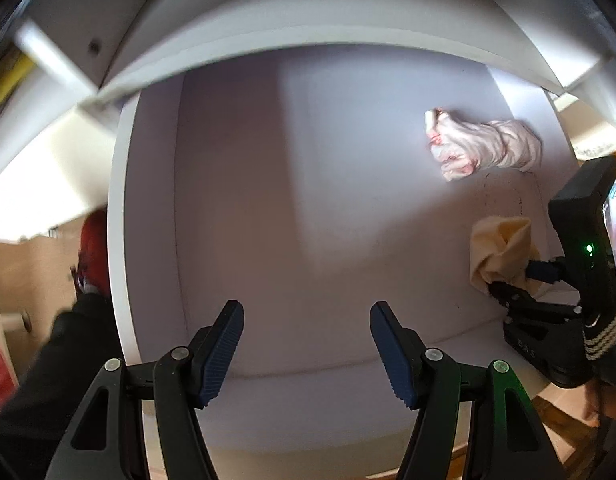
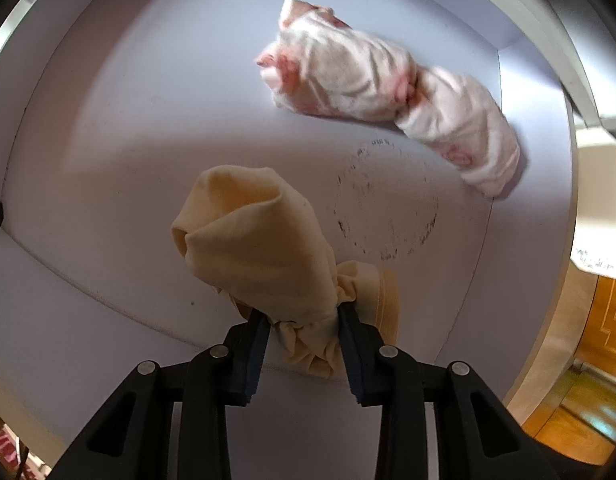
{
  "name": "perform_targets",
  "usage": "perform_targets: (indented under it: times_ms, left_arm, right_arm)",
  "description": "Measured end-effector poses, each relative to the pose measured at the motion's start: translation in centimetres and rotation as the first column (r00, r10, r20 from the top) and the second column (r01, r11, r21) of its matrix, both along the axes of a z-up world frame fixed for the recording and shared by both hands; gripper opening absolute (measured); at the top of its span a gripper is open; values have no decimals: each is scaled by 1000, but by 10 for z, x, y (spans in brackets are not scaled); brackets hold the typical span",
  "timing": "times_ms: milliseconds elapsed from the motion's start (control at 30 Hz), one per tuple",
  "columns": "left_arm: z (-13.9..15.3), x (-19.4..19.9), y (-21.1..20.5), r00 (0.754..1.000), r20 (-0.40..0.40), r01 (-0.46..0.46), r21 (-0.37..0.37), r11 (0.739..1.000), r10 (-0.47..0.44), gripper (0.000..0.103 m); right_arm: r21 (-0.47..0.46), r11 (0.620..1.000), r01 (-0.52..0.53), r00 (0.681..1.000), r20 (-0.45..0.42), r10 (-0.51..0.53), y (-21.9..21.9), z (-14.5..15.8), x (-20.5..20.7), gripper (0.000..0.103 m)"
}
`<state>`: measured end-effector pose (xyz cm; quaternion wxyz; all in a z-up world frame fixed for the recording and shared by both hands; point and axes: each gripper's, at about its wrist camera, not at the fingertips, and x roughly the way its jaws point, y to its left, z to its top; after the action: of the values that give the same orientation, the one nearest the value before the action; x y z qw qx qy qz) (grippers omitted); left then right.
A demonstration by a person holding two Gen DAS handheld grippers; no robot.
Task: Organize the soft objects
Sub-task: 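Hold the cream cloth with the right gripper above the drawer, then carry the cream cloth with the right gripper up into the gold tray and release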
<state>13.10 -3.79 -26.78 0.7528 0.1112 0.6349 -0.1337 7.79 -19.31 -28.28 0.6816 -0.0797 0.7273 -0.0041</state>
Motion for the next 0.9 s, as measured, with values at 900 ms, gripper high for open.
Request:
perform_targets:
  times_ms: [900]
  left_arm:
    - [-40, 23, -35, 996, -86, 21, 12, 1000, -20, 66]
  right_arm:
    - [89, 993, 71, 997, 36, -74, -24, 36, -10, 28]
